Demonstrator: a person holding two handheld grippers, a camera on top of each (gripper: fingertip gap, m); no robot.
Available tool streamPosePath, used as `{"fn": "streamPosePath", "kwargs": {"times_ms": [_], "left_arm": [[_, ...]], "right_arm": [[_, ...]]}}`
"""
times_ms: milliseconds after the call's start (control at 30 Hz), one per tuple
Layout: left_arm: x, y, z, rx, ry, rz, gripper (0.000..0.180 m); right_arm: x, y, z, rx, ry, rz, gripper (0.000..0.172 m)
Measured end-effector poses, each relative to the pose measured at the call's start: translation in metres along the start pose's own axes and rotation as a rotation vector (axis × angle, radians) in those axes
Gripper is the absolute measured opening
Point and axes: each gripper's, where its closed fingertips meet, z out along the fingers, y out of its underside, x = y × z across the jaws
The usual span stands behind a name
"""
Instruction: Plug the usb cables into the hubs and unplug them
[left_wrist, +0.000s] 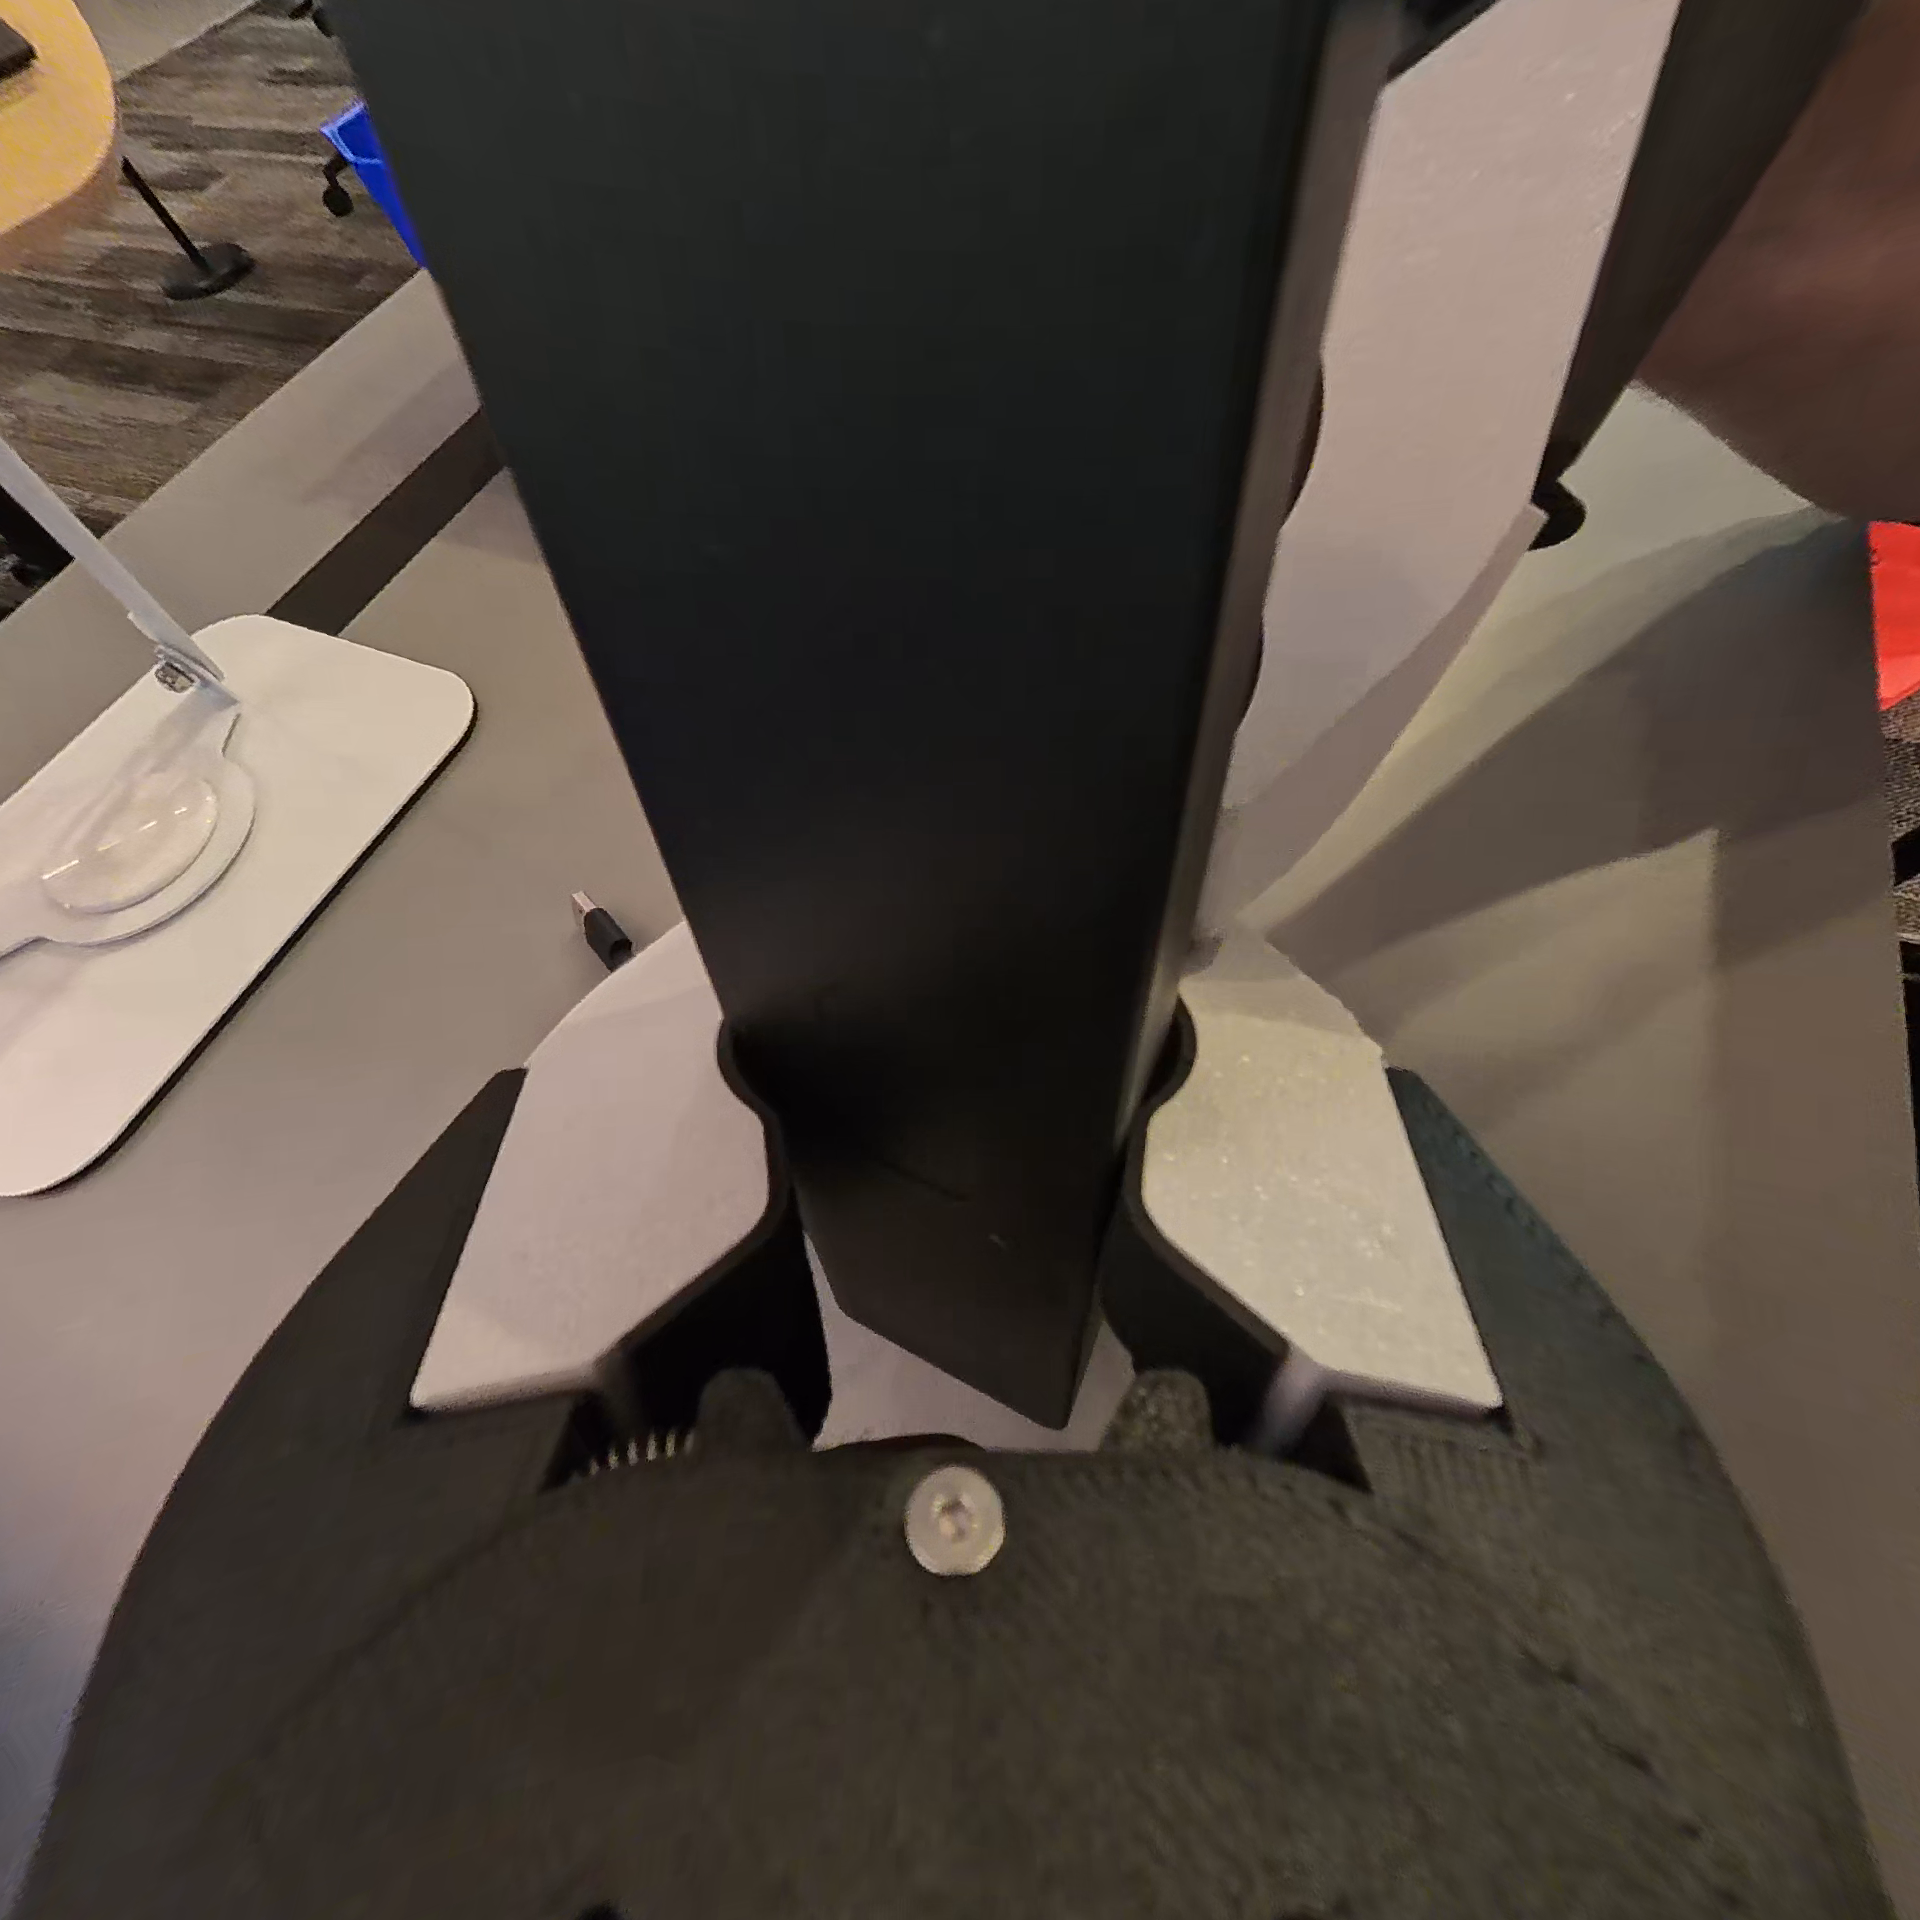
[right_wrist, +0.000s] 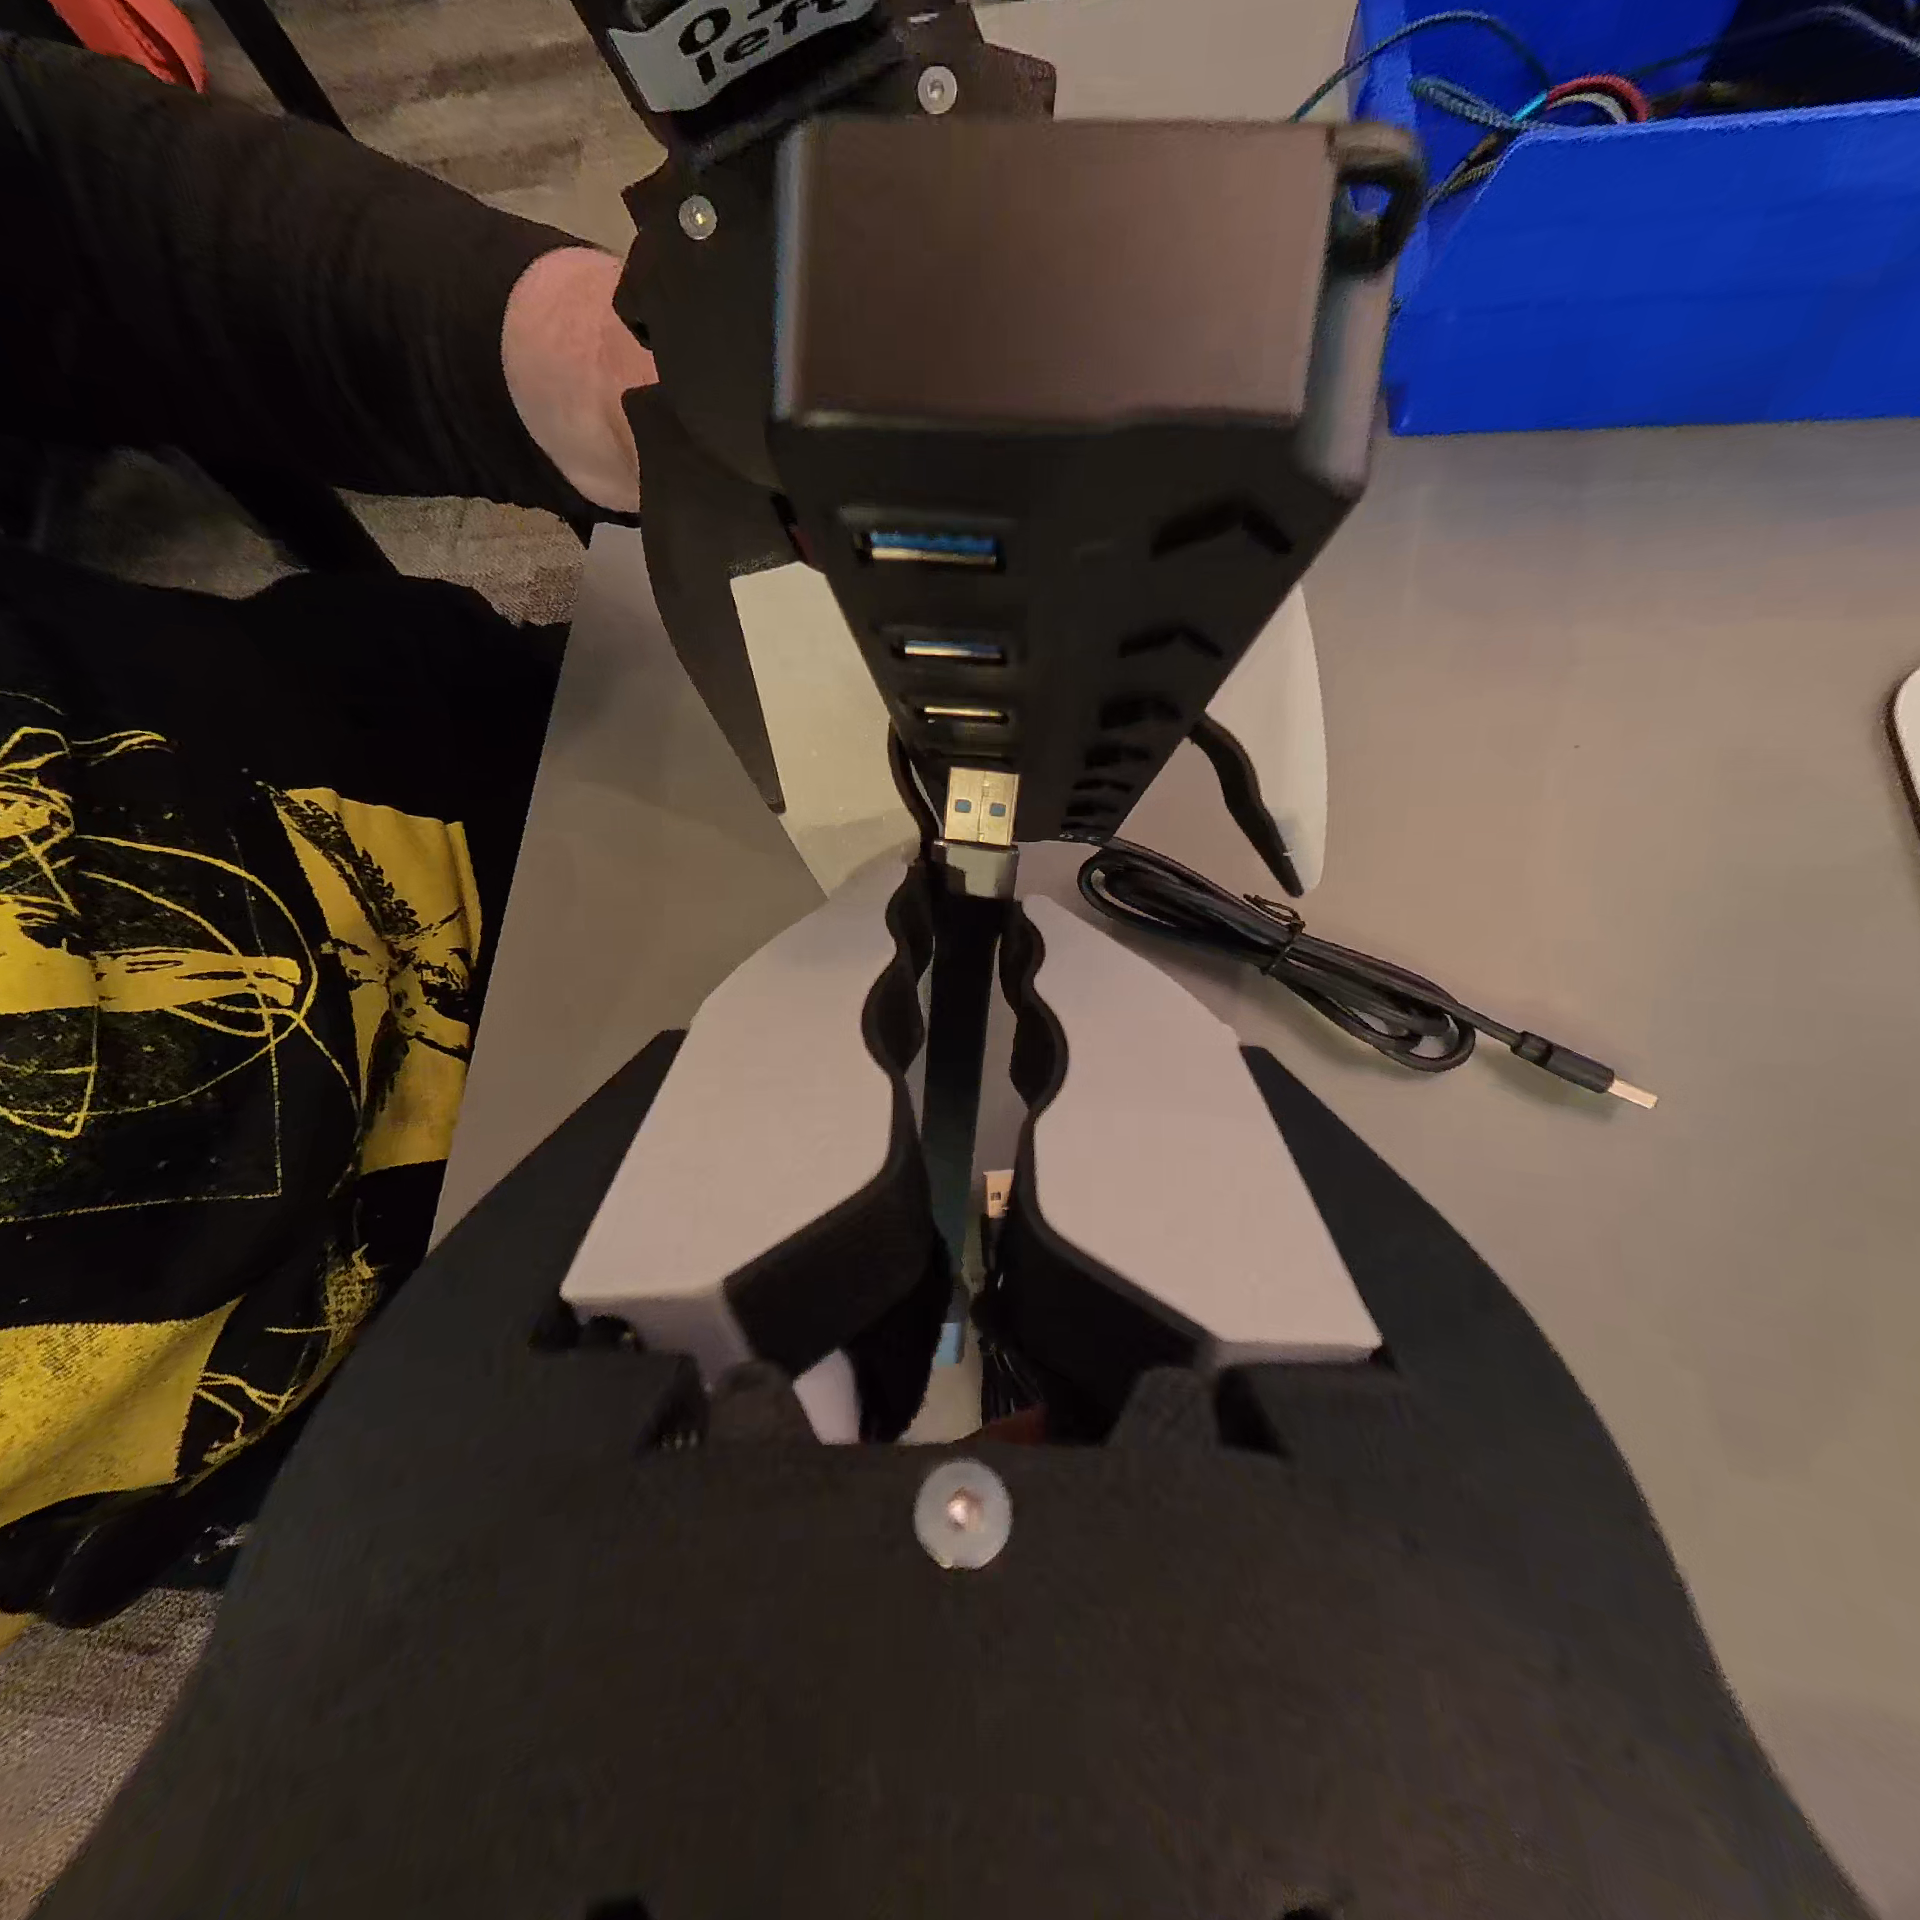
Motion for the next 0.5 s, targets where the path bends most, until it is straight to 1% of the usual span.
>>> {"fn": "streamPosePath", "kwargs": {"times_ms": [200,367,500], "left_arm": [[-0.001,0.004,0.000,-0.031,0.000,0.016,0.070],[0.001,0.007,0.002,-0.055,0.005,0.030,0.070],[0.000,0.011,0.003,-0.093,-0.022,0.057,0.070]], "right_arm": [[-0.003,-0.002,0.001,0.000,-0.018,-0.003,0.012],[-0.003,0.000,0.004,-0.030,0.000,-0.015,0.012],[-0.003,-0.001,0.003,-0.031,0.015,-0.021,0.012]]}}
